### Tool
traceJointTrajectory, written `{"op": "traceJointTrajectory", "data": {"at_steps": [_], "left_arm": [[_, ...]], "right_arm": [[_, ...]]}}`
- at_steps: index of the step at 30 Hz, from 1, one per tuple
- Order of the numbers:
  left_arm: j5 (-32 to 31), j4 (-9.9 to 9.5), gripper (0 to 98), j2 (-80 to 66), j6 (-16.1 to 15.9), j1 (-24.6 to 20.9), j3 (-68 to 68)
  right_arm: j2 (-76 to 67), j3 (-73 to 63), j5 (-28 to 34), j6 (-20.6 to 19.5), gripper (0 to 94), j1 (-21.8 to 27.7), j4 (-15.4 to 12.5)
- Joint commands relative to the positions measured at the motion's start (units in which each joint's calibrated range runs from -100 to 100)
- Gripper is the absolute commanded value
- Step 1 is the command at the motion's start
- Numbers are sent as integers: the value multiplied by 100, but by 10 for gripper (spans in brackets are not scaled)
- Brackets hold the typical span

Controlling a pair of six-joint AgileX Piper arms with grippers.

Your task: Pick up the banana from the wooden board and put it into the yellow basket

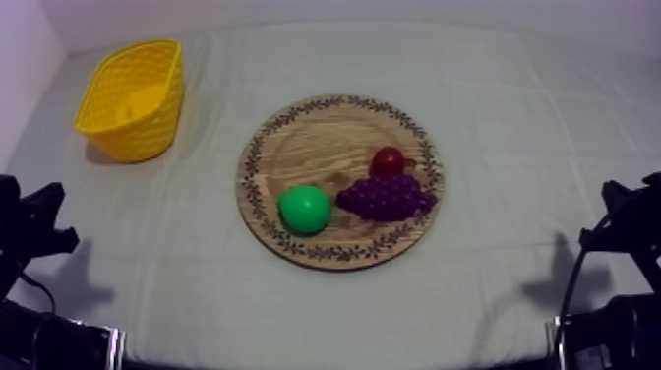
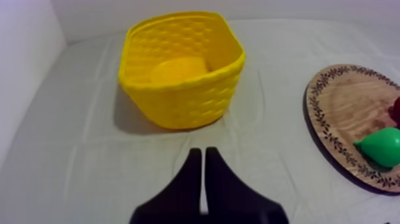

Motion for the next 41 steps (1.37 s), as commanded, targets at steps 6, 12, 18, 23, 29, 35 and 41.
{"op": "traceJointTrajectory", "data": {"at_steps": [6, 12, 18, 23, 29, 35, 41], "left_arm": [[123, -44, 2, -620, 106, 93, 371], [94, 48, 2, -681, 35, 175, 544], [-668, 87, 2, -688, 966, 212, 805], [-844, 92, 2, -689, 1239, 216, 859], [-875, 93, 2, -689, 1132, 216, 869], [-879, 93, 2, -689, 1114, 216, 870], [-879, 93, 2, -689, 1111, 216, 870]], "right_arm": [[-2, -3, -2, 2, 3, -2, 1], [-2, -3, -2, 1, 3, 1, 1], [-2, -3, -2, 2, 3, -1, 1], [-2, -3, -2, 2, 3, -1, 1], [-2, -3, -2, 2, 3, -2, 1], [-2, -3, -2, 2, 3, -2, 1], [-2, -3, -2, 2, 3, -2, 1]]}}
